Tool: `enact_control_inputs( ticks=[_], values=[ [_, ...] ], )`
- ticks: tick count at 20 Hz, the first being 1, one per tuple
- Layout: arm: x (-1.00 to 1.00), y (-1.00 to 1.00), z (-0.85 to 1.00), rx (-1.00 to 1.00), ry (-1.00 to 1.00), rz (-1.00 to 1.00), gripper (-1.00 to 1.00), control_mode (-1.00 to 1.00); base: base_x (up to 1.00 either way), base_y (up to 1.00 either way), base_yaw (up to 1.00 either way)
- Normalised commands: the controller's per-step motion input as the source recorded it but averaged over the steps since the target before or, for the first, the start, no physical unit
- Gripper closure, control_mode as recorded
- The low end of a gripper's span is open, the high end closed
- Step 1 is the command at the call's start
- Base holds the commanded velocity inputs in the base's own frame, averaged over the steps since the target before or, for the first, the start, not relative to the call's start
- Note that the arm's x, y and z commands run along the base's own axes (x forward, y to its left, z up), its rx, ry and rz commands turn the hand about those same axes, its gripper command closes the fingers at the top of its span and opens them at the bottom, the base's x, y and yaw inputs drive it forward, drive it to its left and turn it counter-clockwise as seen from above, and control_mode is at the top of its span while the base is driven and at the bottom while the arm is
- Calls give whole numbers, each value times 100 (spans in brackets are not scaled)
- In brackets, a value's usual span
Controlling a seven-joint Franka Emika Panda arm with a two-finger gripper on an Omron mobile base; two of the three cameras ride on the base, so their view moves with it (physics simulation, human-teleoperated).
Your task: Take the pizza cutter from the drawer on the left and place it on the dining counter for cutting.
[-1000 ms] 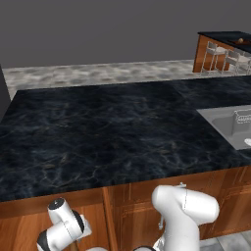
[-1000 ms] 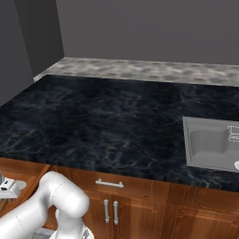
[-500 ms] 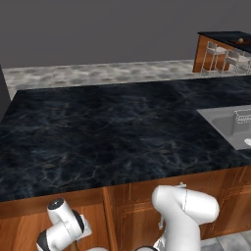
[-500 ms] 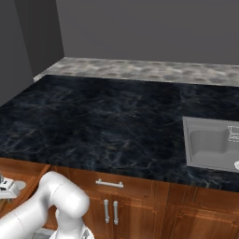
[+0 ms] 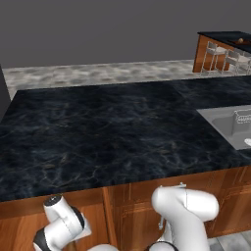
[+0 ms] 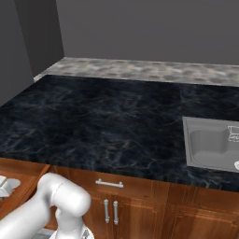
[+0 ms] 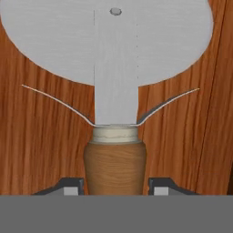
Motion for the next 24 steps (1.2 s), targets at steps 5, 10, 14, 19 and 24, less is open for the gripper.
enact_control_inputs(
  ticks=[5,10,14,19,24],
  values=[
    [-40,-3,60,0,0,-8,100,-100,0,0,0],
    [-44,-2,74,0,1,-6,100,-100,0,0,0],
    [-47,0,69,0,2,-8,100,-100,0,0,0],
    [-47,-5,91,0,1,-7,100,-100,0,0,0],
    [-49,-24,98,0,0,-4,100,-100,0,0,0]
  ],
)
